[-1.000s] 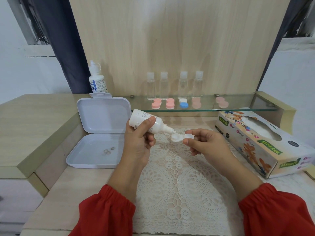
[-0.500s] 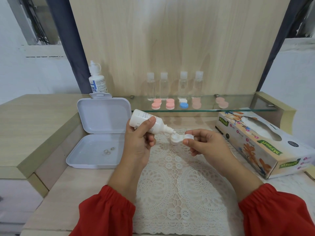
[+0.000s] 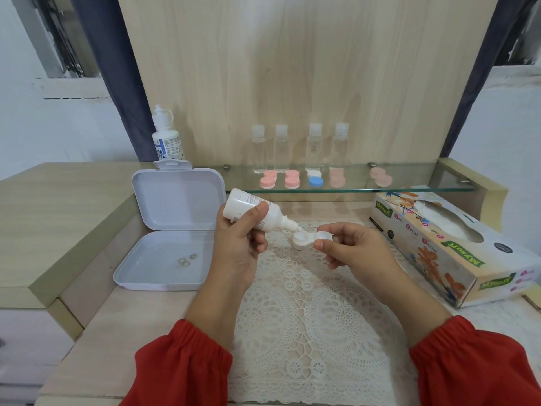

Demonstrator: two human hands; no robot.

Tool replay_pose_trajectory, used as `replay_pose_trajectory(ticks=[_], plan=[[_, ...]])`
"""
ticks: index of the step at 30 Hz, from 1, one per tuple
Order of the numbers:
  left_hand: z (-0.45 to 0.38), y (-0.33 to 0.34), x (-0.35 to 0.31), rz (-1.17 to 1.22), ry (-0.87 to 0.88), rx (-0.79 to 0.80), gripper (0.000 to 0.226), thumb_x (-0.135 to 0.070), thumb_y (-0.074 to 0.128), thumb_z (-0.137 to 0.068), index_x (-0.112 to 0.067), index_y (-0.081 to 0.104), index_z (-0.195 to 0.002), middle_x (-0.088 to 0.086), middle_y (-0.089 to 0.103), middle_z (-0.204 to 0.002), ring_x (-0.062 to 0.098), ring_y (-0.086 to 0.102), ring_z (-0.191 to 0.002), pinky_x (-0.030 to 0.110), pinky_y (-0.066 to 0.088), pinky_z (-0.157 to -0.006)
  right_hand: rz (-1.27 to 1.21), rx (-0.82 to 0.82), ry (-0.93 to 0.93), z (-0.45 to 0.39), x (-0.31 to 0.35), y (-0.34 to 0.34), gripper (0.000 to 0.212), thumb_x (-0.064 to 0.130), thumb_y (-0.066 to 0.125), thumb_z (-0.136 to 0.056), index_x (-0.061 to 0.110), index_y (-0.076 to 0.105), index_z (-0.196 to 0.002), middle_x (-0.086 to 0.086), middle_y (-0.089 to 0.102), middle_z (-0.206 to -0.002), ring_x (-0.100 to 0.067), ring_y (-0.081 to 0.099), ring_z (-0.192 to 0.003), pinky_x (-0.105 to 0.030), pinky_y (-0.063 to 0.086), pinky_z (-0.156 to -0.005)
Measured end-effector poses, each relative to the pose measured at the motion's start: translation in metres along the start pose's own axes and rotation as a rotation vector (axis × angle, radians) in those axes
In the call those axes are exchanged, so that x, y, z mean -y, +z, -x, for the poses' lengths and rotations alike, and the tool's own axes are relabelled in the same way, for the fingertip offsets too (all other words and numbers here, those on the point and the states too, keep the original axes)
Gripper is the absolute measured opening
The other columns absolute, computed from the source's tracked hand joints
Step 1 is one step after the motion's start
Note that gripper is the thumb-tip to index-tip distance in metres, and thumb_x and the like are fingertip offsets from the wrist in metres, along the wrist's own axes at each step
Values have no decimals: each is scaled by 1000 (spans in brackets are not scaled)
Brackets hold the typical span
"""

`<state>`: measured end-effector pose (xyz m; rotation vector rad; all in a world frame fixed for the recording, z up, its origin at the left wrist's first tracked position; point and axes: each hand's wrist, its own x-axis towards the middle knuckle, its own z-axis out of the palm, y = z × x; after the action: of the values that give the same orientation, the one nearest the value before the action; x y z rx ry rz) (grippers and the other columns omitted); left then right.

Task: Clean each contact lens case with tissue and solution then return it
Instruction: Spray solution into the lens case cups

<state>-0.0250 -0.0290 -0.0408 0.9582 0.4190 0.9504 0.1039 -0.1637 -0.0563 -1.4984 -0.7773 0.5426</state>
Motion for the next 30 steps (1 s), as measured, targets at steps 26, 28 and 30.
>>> replay_pose_trajectory(ticks=[26,28,30], plan=[[1,4,7,-16,-65,95,46,-27,73,-69,-7,54,-106,5,62,-73,9,49,-46,20,42,-42,-9,35,-5,0,-1,2,19,4,77,-75,12,72,-92,-1,57,-59,-11,57,-53,-25,53,-53],[1,4,9,-49,-57,117,54,-25,79,-71,-3,53,-113,6,61,-73,10,49,-46,21,42,-42,-15,42,-1,0,-1,3,20,3,78,-75,12,71,-91,-1,56,-59,-11,57,-52,-24,52,-53],[0,3,12,-81,-52,127,58,-25,76,-71,1,52,-117,6,61,-71,10,48,-45,22,41,-41,-18,45,2,0,-1,3,21,2,78,-74,13,71,-90,-1,56,-59,-11,57,-52,-24,52,-52]])
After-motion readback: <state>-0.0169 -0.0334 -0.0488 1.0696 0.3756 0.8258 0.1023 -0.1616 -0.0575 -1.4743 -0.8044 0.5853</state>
